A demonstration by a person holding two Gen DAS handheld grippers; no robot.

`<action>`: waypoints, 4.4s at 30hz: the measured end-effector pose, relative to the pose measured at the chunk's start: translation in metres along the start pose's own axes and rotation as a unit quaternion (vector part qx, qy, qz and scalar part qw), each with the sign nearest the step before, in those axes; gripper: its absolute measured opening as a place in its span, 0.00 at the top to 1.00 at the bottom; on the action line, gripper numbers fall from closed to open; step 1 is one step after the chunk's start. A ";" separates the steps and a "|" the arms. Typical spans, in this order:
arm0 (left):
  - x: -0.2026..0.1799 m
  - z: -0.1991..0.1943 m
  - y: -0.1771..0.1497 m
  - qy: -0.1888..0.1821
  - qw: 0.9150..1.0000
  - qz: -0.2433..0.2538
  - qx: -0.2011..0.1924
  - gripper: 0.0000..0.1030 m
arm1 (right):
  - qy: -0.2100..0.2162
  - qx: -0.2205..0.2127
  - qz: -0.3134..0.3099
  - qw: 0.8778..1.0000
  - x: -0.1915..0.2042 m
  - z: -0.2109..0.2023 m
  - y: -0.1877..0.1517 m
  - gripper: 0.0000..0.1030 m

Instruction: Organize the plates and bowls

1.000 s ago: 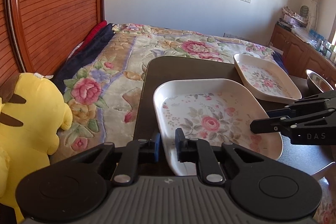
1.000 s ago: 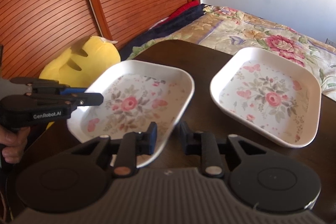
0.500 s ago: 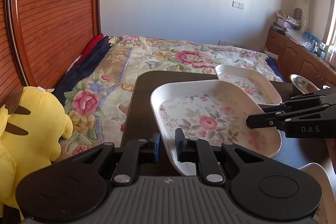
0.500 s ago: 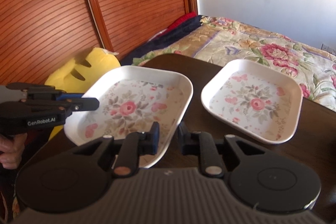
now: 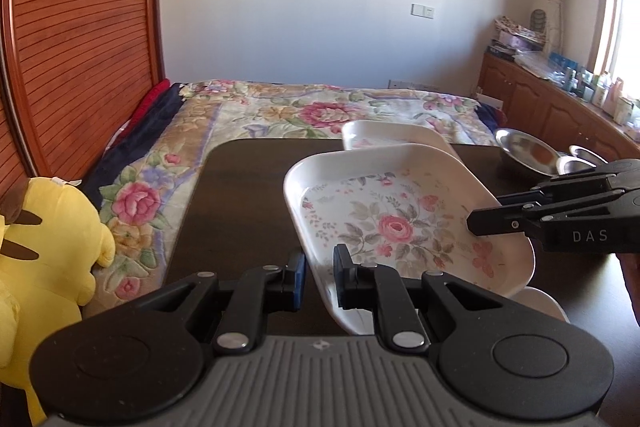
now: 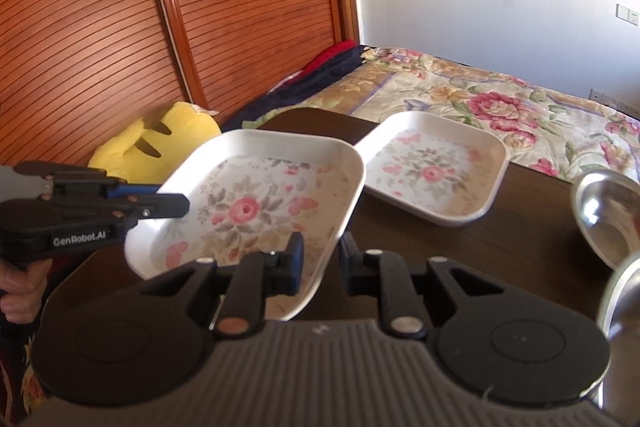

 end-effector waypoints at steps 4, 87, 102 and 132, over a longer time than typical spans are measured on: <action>-0.016 -0.010 -0.004 -0.008 1.000 0.004 -0.005 0.85 | -0.005 -0.005 0.005 1.000 -0.003 -0.017 -0.011 0.80; -0.059 -0.054 -0.041 -0.002 1.000 0.019 -0.023 0.75 | -0.022 -0.065 0.004 0.998 -0.011 -0.104 -0.061 0.77; -0.058 -0.043 -0.004 0.006 0.998 0.043 -0.037 0.63 | -0.026 -0.088 -0.006 0.996 -0.019 -0.102 -0.024 0.77; -0.034 0.063 0.074 -0.010 0.998 0.054 -0.018 0.26 | -0.057 -0.013 0.034 0.998 -0.085 -0.009 0.065 0.45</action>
Point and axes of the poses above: each gripper's, at about its wrist camera, not at the fingertips, and z roughly the way its jaws point, x to its left, y to its top, the point moved 1 cm from there along z, roughly the way its jaws point, and after that the axes turned 8 degrees about z, right-handed, at the moved point
